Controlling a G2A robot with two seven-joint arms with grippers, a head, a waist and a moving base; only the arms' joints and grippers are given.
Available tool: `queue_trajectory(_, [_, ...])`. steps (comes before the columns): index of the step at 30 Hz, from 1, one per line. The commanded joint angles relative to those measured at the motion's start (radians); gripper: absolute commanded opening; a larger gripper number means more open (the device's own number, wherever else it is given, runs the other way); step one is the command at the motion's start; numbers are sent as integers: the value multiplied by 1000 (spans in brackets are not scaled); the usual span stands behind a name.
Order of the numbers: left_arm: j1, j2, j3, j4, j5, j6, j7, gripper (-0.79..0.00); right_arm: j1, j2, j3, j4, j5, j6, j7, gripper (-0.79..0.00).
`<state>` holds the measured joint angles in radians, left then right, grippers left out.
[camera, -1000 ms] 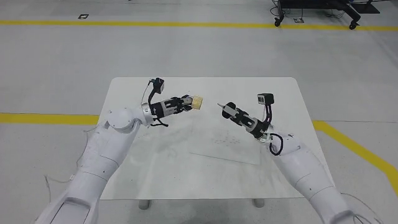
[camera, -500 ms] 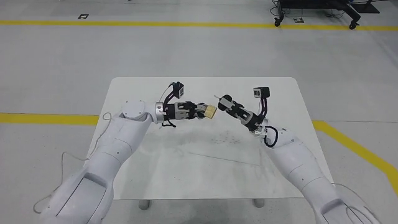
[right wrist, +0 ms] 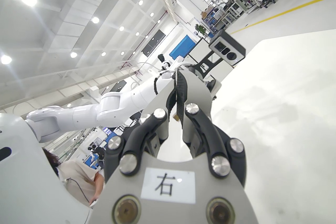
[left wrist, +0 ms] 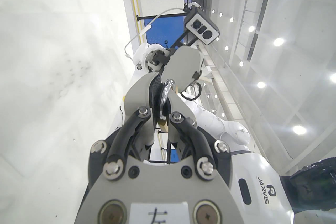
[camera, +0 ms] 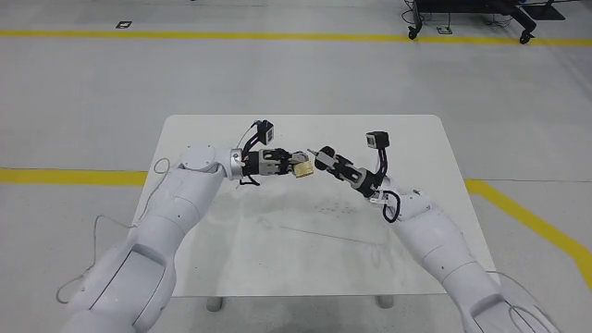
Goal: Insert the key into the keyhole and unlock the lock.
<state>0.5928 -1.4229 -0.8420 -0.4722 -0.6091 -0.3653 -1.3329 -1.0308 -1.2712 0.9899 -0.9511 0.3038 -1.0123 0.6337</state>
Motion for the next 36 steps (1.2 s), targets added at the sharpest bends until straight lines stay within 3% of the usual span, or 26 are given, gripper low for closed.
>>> queue_trajectory(1, [-9, -4, 2, 12, 5, 4, -3, -785, -11, 2, 9, -18, 15, 0, 21, -785])
queue_trajectory(8, [-37, -14, 6, 42, 29, 21, 13, -785, -49, 12, 82, -61, 73, 0, 47, -785])
queue_trajectory(21, [-37, -14, 6, 42, 29, 21, 13, -785, -51, 11, 81, -66, 75, 3, 44, -785])
queue_trajectory(23, [-21, -15, 13, 21, 42, 54, 29, -785, -64, 13, 82, -93, 63, 12, 42, -785])
queue_trajectory(27, [-6, -21, 34, -27, 64, 251, 58, -785, -92, 31, 131, -137, -79, 0, 19, -785])
queue_trajectory(31, [-14, -34, 51, -45, 61, 421, 57, -785, -171, 62, 237, -302, -291, 0, 8, -785])
queue_trajectory(32, [-20, -37, 59, -48, 73, 443, 58, -785, -200, 69, 273, -352, -366, 0, -8, -785])
queue_trajectory(36, [-34, -42, 77, -56, 137, 352, 95, -785, -324, 85, 373, -529, -646, 7, -105, -785])
